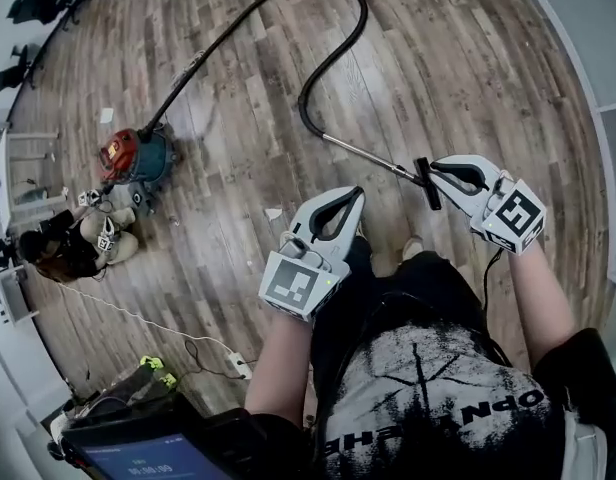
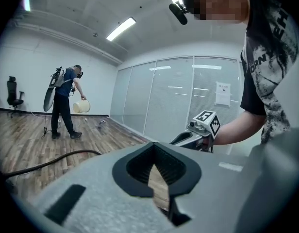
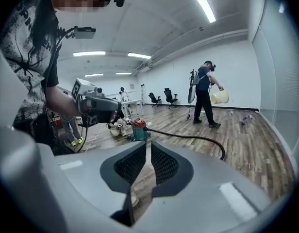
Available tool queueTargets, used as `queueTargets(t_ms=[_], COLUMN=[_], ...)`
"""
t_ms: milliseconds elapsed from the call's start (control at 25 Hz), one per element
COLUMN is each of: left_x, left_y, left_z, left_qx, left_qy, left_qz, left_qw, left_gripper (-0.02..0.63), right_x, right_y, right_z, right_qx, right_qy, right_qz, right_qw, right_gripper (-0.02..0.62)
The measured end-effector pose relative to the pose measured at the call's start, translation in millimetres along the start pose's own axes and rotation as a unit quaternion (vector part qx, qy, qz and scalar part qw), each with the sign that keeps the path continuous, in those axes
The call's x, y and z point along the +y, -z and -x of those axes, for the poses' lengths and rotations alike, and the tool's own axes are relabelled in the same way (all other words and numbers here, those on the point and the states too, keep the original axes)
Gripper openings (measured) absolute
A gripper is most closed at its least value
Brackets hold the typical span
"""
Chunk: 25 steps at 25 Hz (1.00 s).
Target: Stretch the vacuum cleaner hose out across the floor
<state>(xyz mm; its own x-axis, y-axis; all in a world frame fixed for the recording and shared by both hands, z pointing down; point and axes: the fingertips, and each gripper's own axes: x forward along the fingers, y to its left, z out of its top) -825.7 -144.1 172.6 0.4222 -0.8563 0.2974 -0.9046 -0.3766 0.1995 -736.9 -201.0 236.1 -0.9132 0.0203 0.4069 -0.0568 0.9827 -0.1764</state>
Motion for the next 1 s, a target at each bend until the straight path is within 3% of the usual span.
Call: queueTargets(t_ms=[240, 440, 600, 760, 1000], left_x=[22.1, 74.6, 105.3, 124.9, 154.5], left_y=[49.4, 105.3, 155.7, 226.5, 330.5], left_z=[-9.0, -34.5, -59.5, -86.8, -119.3], left_qx=[-0.014, 0.005, 0.007, 0.008, 0.032], left_qy=[0.007, 0.022, 0.029, 0.025, -0.012], left_qz=[0.03, 0.001, -0.016, -0.013, -0.02], left_qw=[0.9994, 0.9997, 0.9994, 0.9996, 0.9992], left_gripper=[-0.002, -0.002, -0.002, -0.002, -0.002], right_x=[-18.0, -46.5, -70.4, -92.4, -137.6], right_y=[60.7, 96.4, 159.0, 257.6, 460.2], right_z=[-37.9, -92.5, -138.5, -187.4, -265.6], right_qx=[0.056, 0.056, 0.083, 0.116, 0.187], right_qy=[0.01, 0.031, 0.028, 0.008, 0.004], right_qz=[-0.003, 0.005, 0.016, 0.017, 0.007], right_qw=[0.998, 0.998, 0.996, 0.993, 0.982], right_gripper=[0.043, 0.043, 0.043, 0.049, 0.099])
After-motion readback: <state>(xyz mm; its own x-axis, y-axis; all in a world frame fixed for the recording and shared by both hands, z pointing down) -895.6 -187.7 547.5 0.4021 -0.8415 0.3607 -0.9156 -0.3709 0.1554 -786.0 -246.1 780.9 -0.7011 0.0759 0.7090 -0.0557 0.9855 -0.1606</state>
